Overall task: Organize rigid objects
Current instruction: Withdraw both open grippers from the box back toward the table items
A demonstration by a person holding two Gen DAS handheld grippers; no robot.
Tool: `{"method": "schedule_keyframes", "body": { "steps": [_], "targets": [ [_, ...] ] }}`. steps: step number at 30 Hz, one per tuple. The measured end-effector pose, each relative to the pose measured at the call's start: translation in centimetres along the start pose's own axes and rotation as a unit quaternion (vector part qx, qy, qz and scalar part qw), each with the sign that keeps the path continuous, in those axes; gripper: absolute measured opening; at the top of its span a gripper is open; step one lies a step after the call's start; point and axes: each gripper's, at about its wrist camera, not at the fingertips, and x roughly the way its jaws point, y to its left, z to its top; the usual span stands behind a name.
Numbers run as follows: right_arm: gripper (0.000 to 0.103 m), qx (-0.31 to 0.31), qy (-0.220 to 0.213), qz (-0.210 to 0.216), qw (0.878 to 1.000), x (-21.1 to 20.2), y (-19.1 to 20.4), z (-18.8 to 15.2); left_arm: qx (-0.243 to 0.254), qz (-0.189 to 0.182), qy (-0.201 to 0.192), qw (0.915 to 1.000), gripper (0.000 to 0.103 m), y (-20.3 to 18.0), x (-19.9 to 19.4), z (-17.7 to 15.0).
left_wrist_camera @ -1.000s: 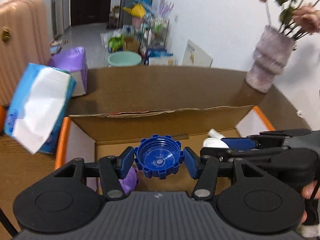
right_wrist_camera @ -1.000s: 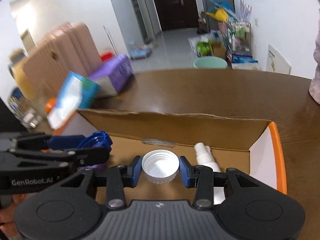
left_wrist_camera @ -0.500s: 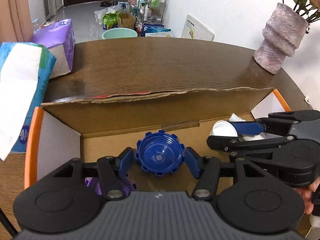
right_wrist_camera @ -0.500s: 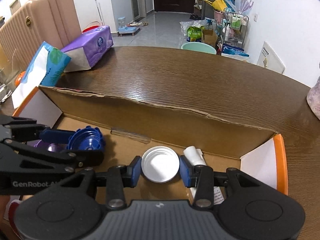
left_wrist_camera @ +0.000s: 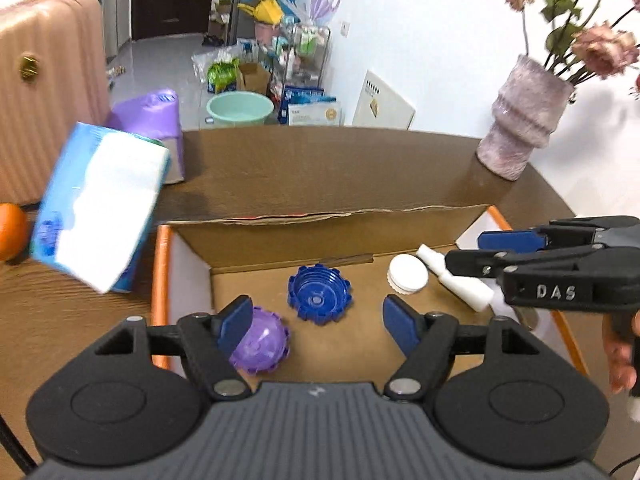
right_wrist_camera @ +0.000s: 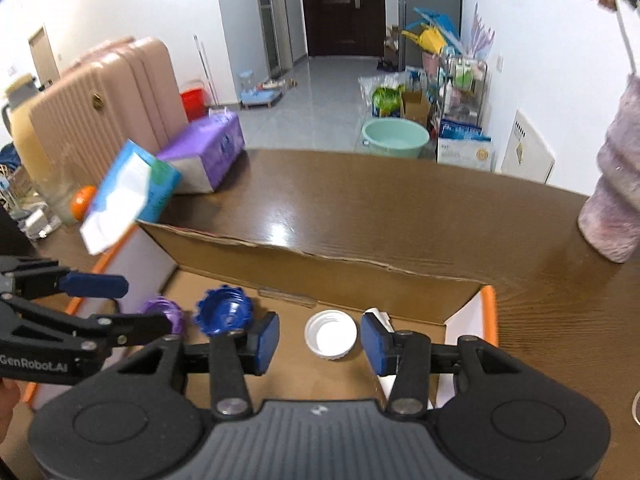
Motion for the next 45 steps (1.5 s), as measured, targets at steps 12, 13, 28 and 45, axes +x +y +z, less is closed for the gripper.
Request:
{"method": "schedule_keyframes", "body": {
  "steps": [12,13,28,45],
  "targets": [
    [0.052,-0.012,-0.085,-0.025,0.996,-12.0,3.9,-3.7,0.015,0.032,-0.130,0.9909,0.083,-0.9,-13.9,-5.0],
    [0.052,-0.014,-0.095,-0.030,0.995,-12.9,4.4,-4.3,0.018,0.035,-0.145,0.9887,0.083,-0.9,-14.9,-6.0],
    [0.066,0.026,-0.231,-0.042,0.972,-22.3,9.0,-18.5,0.028,0.081,-0.308,0.9474,0.096,-2.8,-25.5,-24.7],
    [0.079,0.065,-0.263,-0.076,0.960,-27.2,15.8,-37.6,0.080,0.072,-0.309,0.9449,0.101,-7.1,-29.1,-39.7]
  ]
}}
